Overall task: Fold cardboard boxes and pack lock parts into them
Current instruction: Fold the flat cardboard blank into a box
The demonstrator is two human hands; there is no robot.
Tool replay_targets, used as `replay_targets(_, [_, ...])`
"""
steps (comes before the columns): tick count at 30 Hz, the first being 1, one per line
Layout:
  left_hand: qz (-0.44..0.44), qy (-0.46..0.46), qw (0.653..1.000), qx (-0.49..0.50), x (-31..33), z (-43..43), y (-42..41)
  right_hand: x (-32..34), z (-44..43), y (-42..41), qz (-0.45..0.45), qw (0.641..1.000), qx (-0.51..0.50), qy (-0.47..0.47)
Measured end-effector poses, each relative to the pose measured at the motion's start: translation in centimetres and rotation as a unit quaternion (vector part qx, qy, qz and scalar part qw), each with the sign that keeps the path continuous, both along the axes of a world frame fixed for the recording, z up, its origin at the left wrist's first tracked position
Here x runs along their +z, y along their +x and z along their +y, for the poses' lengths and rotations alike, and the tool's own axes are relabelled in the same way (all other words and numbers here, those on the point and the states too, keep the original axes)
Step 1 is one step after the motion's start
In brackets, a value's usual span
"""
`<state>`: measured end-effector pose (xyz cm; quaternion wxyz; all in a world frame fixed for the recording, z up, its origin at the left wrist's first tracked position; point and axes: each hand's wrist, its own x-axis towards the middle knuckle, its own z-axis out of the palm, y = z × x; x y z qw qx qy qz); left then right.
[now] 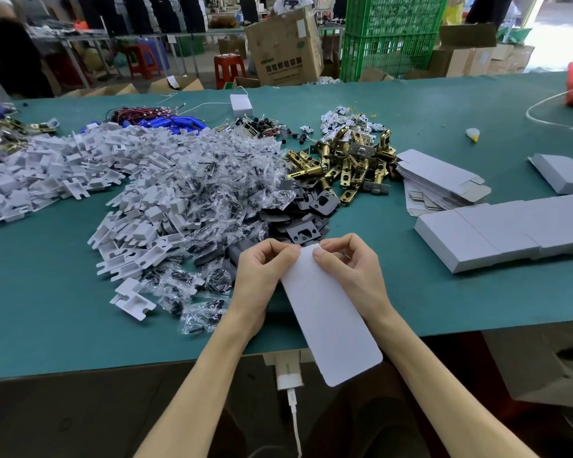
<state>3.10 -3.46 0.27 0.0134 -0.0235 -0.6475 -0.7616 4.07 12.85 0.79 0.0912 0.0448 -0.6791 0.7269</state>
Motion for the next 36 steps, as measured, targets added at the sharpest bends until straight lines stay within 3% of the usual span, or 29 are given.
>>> replay_targets(3, [-0.01, 0.024, 1.0, -0.006, 0.16, 0.12, 0.21, -0.1, 0.0, -0.02, -0.006, 1.0, -0.012, 0.006])
replay_targets(7, [0.006, 0.011, 0.998, -0.054, 0.39, 0.0, 0.54, -0.07, 0.22, -0.04, -0.013, 0.998, -0.022, -0.054])
replay_targets(13, [0.023, 0.01, 0.995, -0.095, 0.63, -0.07, 0.75, -0.12, 0.32, 0.09, 0.007, 0.999, -0.023, -0.027])
replay_targets(36, [0.014, 0.003, 0.999, -0.038, 0.07, 0.04, 0.45, -0.37, 0.22, 0.07, -0.002, 0.999, -0.041, 0.007])
